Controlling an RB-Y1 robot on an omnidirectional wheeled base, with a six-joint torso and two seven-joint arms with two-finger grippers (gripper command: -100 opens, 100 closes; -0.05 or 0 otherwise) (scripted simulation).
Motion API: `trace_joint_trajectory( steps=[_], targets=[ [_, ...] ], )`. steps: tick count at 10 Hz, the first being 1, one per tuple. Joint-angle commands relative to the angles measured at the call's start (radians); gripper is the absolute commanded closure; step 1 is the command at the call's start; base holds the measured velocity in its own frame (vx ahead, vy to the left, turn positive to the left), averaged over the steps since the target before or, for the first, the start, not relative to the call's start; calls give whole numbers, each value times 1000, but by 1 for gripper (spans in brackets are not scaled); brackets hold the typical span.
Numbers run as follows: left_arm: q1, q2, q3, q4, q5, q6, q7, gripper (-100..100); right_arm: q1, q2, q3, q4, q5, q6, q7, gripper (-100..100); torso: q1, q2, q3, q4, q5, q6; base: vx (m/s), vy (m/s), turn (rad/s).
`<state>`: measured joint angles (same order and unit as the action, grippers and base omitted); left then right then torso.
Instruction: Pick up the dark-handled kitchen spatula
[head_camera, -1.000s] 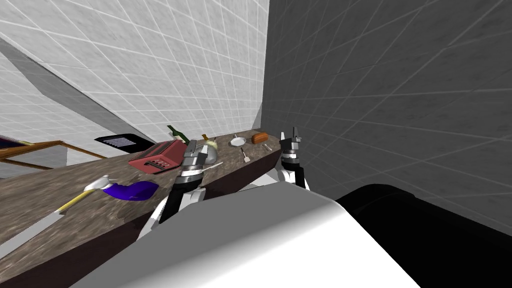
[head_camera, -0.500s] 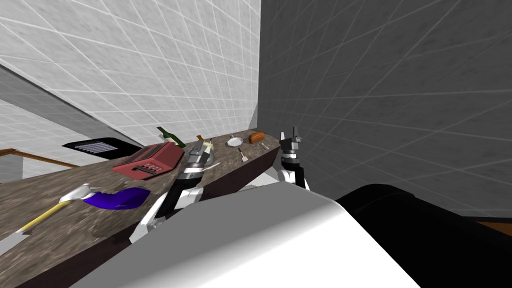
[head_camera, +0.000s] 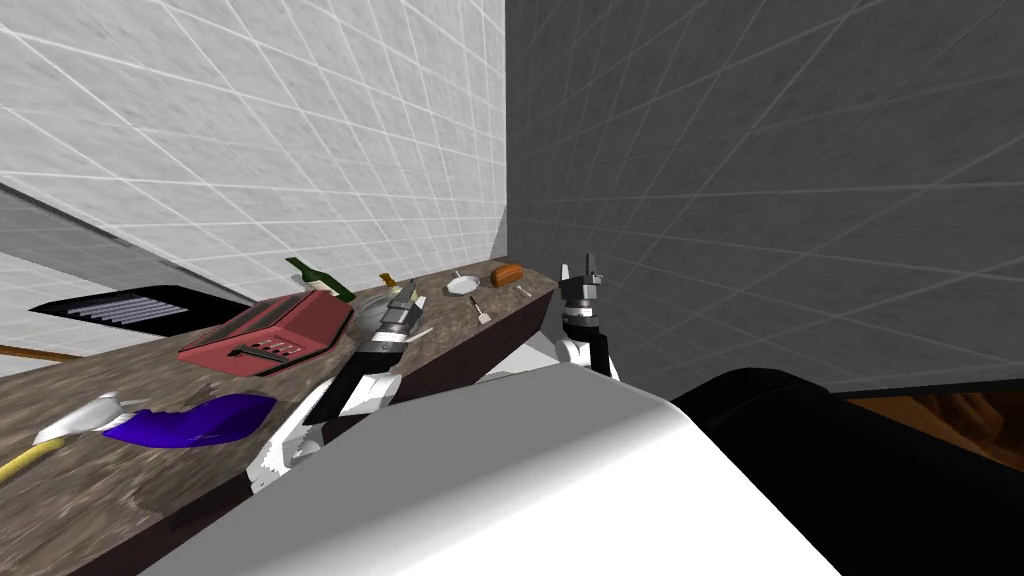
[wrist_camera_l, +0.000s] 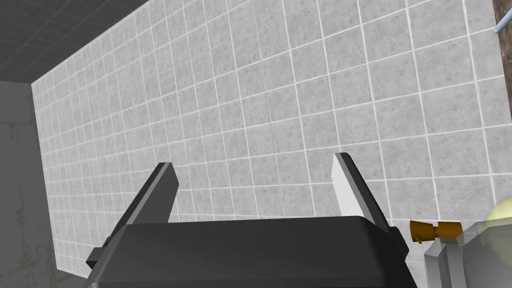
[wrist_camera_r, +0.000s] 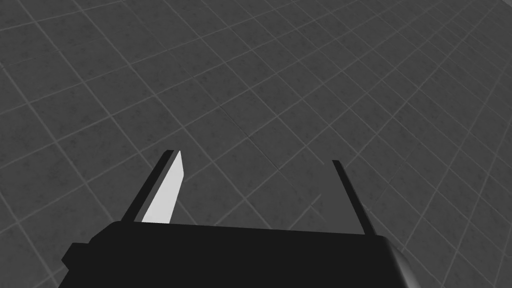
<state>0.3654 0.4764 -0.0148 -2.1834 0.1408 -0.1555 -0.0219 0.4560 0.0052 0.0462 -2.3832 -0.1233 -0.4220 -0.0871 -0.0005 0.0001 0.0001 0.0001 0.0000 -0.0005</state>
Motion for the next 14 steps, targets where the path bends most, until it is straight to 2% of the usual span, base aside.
trace_joint_trajectory(
  steps=[1,2,3,4,5,6,7,8,9,10,11,12,13,14],
  targets=[
    [-7,50,-1,13,34,50,-13,-100,0,0,0,0,0,0,0,0,0,0,0,0,0,0,-4,-24,-127],
    [-7,54,-1,13,34,60,-13,-100,0,0,0,0,0,0,0,0,0,0,0,0,0,0,-1,-17,-75],
    [-11,96,-5,21,63,100,-25,-100,0,0,0,0,0,0,0,0,0,0,0,0,0,0,1,-25,-133],
    [-11,96,-5,21,63,108,-25,-100,0,0,0,0,0,0,0,0,-1,-1,0,0,0,0,0,-20,-81],
    [-14,138,-8,30,93,145,-38,-100,0,0,0,0,0,0,0,0,0,-1,0,0,0,0,3,-33,-140],
    [-14,138,-8,30,93,157,-38,-100,0,0,0,0,0,0,0,0,-1,-1,-1,0,0,0,10,-27,-91],
    [-16,180,-11,39,125,193,-50,-100,0,0,0,0,0,0,0,0,-1,-1,-1,0,0,0,18,-37,-149],
    [-16,180,-11,39,125,207,-50,-100,0,0,0,0,0,0,0,0,-1,-2,-1,0,0,0,11,-29,-76],
    [-17,223,-13,48,157,241,-63,-100,0,0,0,0,0,0,0,0,-1,-1,-1,0,0,0,12,-47,-169],
    [-17,223,-13,48,157,258,-63,-100,0,0,0,0,0,0,0,0,-2,-2,-1,0,0,0,12,-38,-72],
    [-16,267,-15,58,190,289,-76,-100,0,0,0,0,0,0,0,0,-2,-1,-1,0,0,0,26,-39,-121],
    [-16,267,-15,58,190,308,-76,-100,0,0,0,0,0,0,0,0,-2,-2,-1,0,0,0,19,-34,-88],
    [-15,311,-17,68,224,337,-88,-100,0,0,0,0,0,0,0,0,-2,-2,-1,0,0,0,27,-48,-158],
    [-15,311,-17,68,224,364,-88,-100,0,0,0,0,0,0,0,0,-2,-2,-1,0,-1,0,23,-42,-71]
  ],
)
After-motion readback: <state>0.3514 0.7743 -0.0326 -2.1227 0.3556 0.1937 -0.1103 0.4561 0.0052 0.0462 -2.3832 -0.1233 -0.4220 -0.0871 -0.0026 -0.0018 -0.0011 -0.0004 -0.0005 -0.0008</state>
